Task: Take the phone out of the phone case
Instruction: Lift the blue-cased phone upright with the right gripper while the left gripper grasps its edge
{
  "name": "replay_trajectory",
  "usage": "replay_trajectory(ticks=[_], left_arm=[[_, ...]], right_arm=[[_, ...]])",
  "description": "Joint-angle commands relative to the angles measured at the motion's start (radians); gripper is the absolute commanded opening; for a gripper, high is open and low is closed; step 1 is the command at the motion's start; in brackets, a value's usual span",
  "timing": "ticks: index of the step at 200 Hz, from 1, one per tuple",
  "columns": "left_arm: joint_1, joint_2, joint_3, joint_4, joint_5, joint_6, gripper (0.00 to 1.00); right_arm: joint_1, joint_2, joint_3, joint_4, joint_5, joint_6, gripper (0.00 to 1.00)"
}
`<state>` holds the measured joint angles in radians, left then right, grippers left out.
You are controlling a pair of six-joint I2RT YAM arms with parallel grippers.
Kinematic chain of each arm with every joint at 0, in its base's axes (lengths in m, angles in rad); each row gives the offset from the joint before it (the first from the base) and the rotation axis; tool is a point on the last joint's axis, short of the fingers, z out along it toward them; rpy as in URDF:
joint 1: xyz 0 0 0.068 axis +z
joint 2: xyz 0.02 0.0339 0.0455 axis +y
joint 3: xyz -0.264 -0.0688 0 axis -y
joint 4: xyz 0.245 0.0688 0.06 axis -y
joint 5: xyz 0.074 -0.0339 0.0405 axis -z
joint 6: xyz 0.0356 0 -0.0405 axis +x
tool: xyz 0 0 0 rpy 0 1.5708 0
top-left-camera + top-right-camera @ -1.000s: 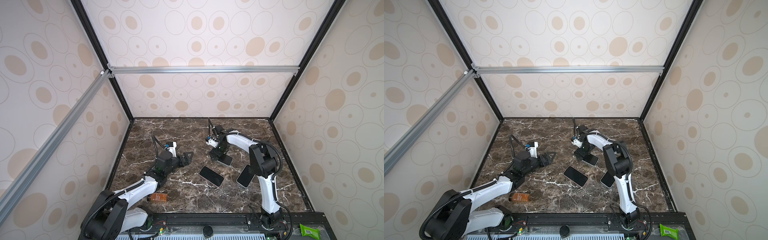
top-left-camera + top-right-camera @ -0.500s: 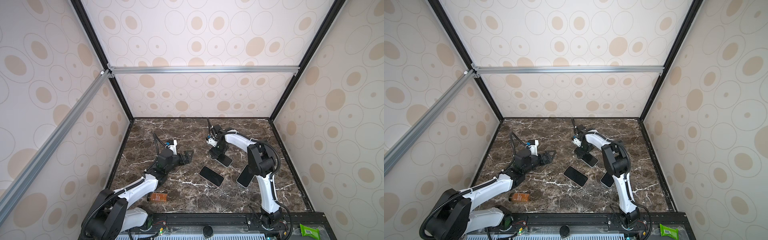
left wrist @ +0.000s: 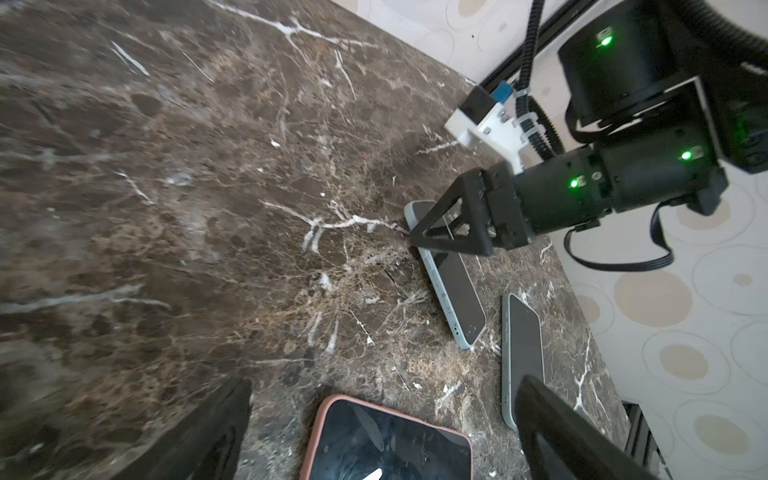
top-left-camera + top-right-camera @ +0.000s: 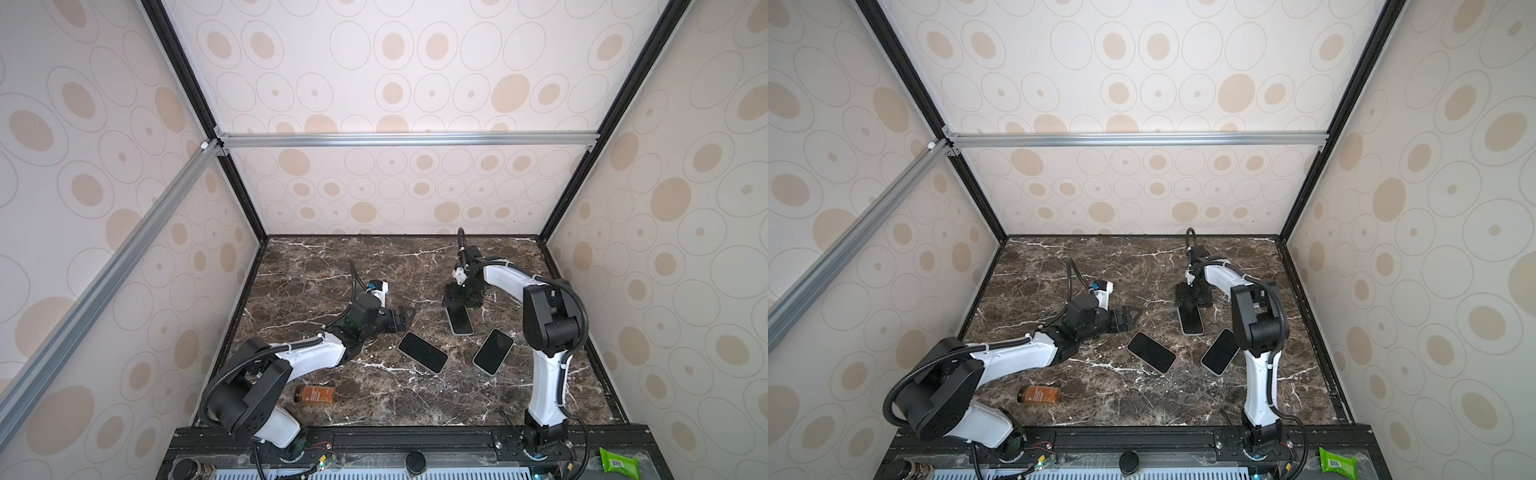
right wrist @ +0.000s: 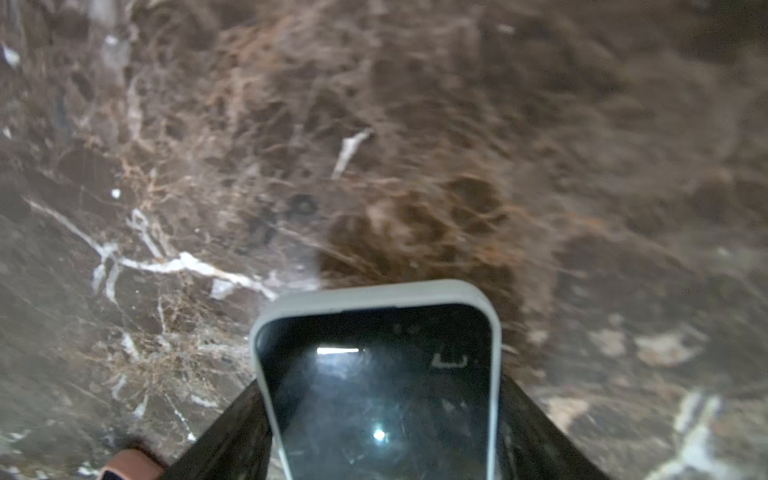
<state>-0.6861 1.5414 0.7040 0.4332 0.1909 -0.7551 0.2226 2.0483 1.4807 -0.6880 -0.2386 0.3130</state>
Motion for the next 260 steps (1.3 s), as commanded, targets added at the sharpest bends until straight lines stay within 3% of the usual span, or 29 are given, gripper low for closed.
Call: replay_trajectory(ticks=[1, 27, 123, 194, 260], left_arm=[[-0.041, 0.063, 0.090, 0.032, 0.020, -0.006, 0.99], [-0.078, 0.160, 0.167, 0.038, 0.045, -0.009, 0.95], [-0.135, 0.417, 0.338, 0.131, 0.187, -0.071, 0.78], [-0.144, 0.491, 0.384, 0.156, 0.223, -0.095, 0.60], [-0.143, 0.511, 0.397, 0.150, 0.219, -0.088, 0.38]], right_arm=[[-0.047, -0.058, -0.098, 0.124, -0.139, 0.187, 0.68], [-0.095, -0.110, -0.199, 0.233, -0.206, 0.279, 0.64], [-0.131, -0.199, -0.340, 0.392, -0.289, 0.409, 0.60], [-0.131, -0.226, -0.393, 0.470, -0.353, 0.484, 0.59], [-0.132, -0.248, -0.419, 0.513, -0.404, 0.531, 0.59]])
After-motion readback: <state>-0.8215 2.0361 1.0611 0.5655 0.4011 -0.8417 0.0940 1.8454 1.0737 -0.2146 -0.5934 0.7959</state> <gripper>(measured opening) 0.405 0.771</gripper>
